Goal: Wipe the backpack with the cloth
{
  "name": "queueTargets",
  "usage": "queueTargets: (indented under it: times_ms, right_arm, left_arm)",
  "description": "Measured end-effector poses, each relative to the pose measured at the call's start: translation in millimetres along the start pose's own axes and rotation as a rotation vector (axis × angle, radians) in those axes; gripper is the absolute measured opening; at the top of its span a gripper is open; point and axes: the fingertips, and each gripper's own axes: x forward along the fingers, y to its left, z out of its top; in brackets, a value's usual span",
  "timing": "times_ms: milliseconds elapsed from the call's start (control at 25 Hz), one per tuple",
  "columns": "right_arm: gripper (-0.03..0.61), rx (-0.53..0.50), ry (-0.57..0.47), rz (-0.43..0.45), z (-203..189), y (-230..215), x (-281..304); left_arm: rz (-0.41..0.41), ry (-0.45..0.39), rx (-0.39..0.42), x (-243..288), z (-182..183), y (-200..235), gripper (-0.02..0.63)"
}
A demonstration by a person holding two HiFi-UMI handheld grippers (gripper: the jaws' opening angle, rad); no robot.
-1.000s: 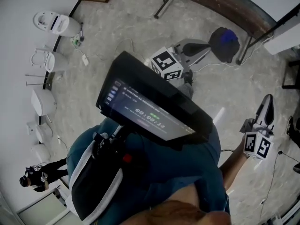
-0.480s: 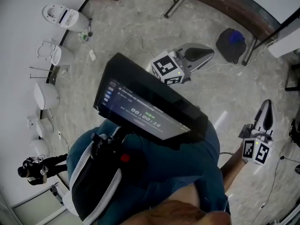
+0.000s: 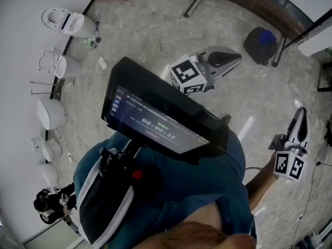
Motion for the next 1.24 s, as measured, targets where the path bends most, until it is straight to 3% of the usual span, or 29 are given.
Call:
queueTargets:
  times_ms: [200, 400, 760, 960, 1240]
  right_arm:
    - [0.0, -0.002, 0.0, -0.002, -6.6, 6.6, -6.2]
    - [0.0, -0.029, 0.09, -0.005, -21.0, 1.0, 0.8]
    - [0.0, -0.051, 0.101, -0.018, -9.1, 8.6, -33.6]
    - [0.0, -0.044, 0.118, -0.024, -17.5, -8.1, -5.2]
    - [0.0, -0.045, 0.127, -0.04, -19.2, -9.4, -5.2]
  left_arm:
    - [-0.006, -0.001, 0.017, -5.4, -6.3, -0.3, 0.001]
    - [0.03, -0.021, 0.011, -6.2, -3.9, 5.3, 0.002]
    - [0.009, -0.042, 0.004, -14.4, 6.8, -32.8, 0.002]
    - [0.014, -0.03, -0.006, 4.7, -0.3, -6.5, 0.002]
    - [0.021, -0.035, -0.007, 2.5, 1.3, -4.0, 0.002]
